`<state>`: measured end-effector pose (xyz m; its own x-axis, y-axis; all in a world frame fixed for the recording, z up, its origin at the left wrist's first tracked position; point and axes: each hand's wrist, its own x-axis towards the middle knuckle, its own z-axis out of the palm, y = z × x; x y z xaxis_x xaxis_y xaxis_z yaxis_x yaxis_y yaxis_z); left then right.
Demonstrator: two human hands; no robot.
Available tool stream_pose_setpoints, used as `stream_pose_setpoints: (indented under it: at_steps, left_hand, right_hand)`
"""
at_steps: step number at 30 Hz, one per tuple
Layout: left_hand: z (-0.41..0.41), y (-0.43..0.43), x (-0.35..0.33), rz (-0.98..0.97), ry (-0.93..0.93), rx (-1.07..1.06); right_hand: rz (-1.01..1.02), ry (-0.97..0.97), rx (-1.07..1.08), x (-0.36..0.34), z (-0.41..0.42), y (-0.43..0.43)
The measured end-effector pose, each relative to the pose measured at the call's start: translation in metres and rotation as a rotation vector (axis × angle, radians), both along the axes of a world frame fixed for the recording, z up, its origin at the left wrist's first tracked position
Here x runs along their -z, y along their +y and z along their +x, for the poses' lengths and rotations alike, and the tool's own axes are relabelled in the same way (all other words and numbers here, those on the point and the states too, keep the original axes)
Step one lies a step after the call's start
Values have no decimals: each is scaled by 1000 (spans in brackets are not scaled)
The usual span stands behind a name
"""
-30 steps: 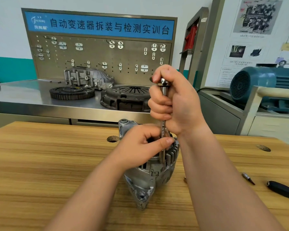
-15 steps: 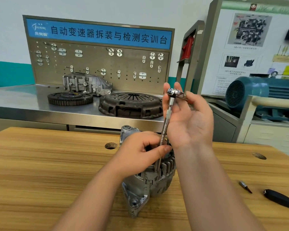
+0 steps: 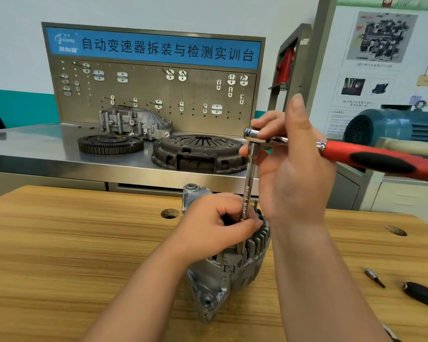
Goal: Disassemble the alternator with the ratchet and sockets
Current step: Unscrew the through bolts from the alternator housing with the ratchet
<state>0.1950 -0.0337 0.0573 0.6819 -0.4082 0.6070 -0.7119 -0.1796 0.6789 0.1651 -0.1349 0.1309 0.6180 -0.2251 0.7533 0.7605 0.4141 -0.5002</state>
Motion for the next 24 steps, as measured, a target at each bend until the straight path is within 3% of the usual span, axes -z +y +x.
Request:
stream_pose_setpoints:
  at_steps: [3, 10, 14, 24]
  left_hand:
    - [0, 1, 0, 7, -36, -10]
    - [3, 2, 3, -46, -264, -128]
    - [3, 1, 7, 74, -364, -227]
    - [0, 2, 8, 98, -372, -244]
  right_hand:
    - [-75, 33, 21, 0, 1, 2]
    - [-189, 29, -322, -1, 1, 6]
    - [-158, 119, -425, -1, 4, 0]
    - [-163, 264, -700, -10, 14, -6]
